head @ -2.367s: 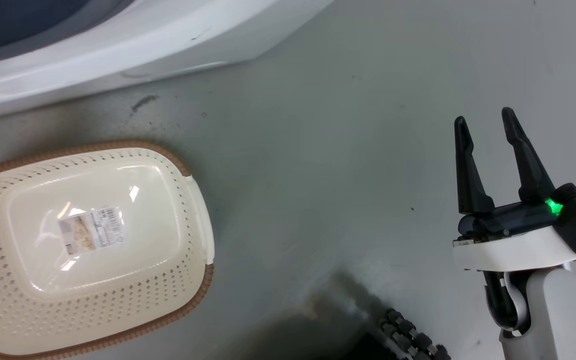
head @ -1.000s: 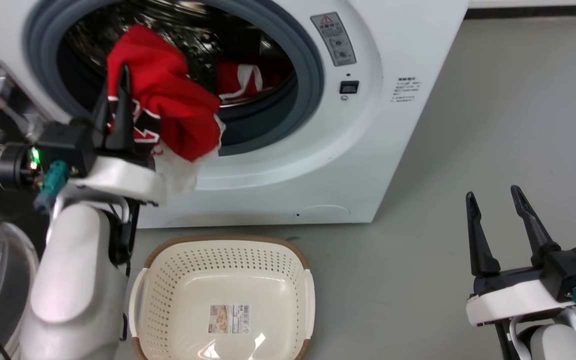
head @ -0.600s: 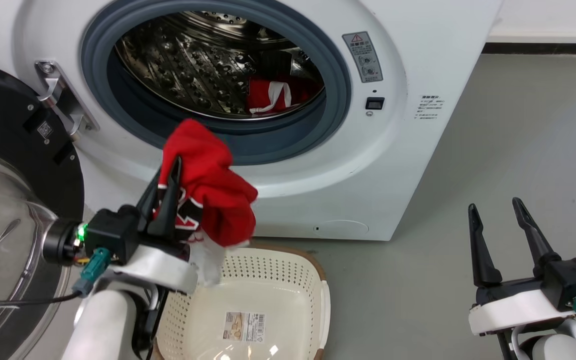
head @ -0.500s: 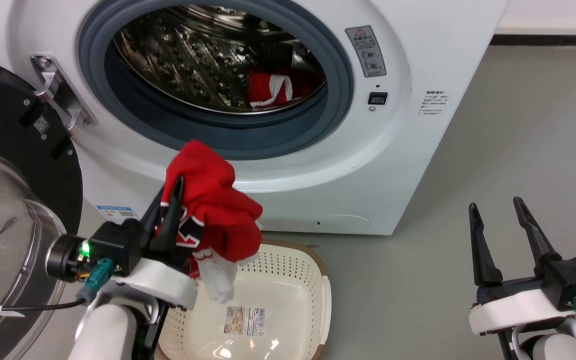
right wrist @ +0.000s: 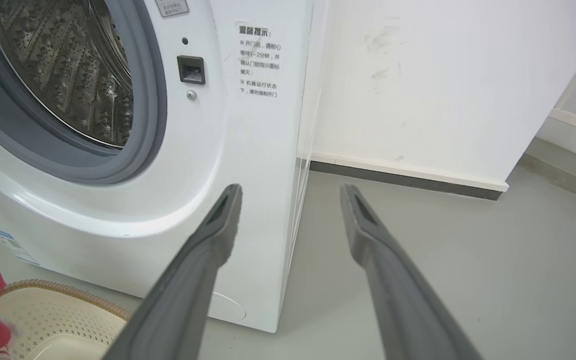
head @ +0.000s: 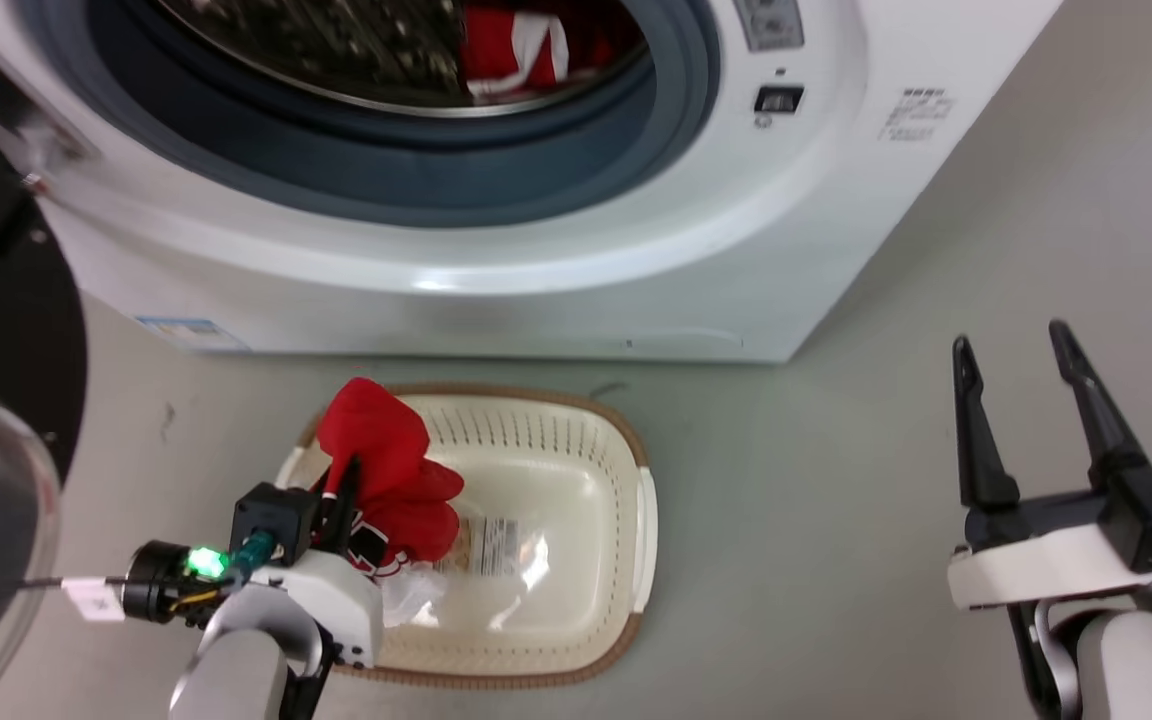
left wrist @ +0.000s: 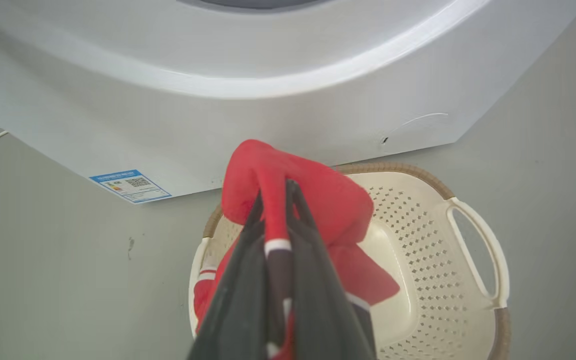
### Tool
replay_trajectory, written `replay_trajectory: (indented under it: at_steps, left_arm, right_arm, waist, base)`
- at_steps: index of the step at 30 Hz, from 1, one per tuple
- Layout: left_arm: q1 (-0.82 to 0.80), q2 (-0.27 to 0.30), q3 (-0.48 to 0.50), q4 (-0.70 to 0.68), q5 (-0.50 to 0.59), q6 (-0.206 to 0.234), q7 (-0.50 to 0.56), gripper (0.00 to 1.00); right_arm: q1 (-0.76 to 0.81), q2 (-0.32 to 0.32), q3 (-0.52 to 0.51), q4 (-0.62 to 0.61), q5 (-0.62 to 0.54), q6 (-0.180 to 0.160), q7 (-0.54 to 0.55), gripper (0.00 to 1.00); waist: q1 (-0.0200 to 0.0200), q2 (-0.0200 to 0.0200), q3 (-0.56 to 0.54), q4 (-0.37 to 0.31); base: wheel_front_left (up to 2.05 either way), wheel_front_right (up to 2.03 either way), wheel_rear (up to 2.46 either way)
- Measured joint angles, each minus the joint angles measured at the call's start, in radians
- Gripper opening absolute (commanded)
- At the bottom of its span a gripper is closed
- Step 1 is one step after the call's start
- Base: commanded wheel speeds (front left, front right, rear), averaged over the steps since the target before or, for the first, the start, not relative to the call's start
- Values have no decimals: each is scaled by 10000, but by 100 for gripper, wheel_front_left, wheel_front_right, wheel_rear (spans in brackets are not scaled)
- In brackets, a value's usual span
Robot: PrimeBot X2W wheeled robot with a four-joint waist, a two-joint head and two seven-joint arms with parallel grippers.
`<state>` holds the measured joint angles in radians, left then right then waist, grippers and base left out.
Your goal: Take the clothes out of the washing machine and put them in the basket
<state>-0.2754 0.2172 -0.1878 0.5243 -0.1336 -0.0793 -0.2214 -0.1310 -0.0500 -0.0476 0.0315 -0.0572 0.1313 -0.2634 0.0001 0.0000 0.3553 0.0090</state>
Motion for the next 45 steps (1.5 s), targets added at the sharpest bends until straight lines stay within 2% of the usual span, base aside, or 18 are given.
replay_trajectory:
  at_steps: [5,10,22,31,32,33,34,37,45]
  left_arm:
    - [-1224,-40,-23,2050,180,192,-297,0]
    - [-2481,-148,-8,3415,247,313,-387,0]
    - [-4127,-405,-77,4855,460,541,-416,0]
    - [-4794,-623,-36,5628,410,627,-416,0]
    - [-4842,-633,-40,5705,408,575,-416,25]
    - [-4880,-639,-50,5756,407,535,-416,87]
    - [-4904,-640,-107,5797,433,554,-416,100]
    - [-4902,-640,-265,5756,591,614,-416,100]
    - [-3973,-535,-426,4602,690,374,-416,100]
  right_arm:
    - [-344,0,-13,-316,-150,-2,-2,100]
    - [-599,0,-48,-704,-320,0,-2,100]
    - [-968,-2,-297,-1476,-497,0,0,100]
    - [-1093,-2,-376,-1716,-640,0,0,100]
    - [-1099,-2,-372,-1722,-665,0,0,100]
    - [-1099,-2,-366,-1720,-665,0,0,100]
    - [-1100,-2,-368,-1712,-673,0,0,100]
    - [-1104,-2,-387,-1664,-677,0,0,100]
    - [-1108,0,-199,-1135,-598,0,0,100]
  waist:
    - [1,0,960,-147]
    - [1,0,1997,-300]
    - [2,0,4262,-529]
    - [1,0,5119,-457]
    - [1,0,5147,-442]
    - [1,0,5156,-432]
    - [1,0,5145,-427]
    - [1,0,5027,-384]
    - [0,0,4037,-287]
  base:
    - [0,0,0]
    - [0,0,0]
    - [0,0,0]
    - [0,0,0]
    - [0,0,0]
    - [0,0,0]
    - [0,0,0]
    - [0,0,0]
    - [0,0,0]
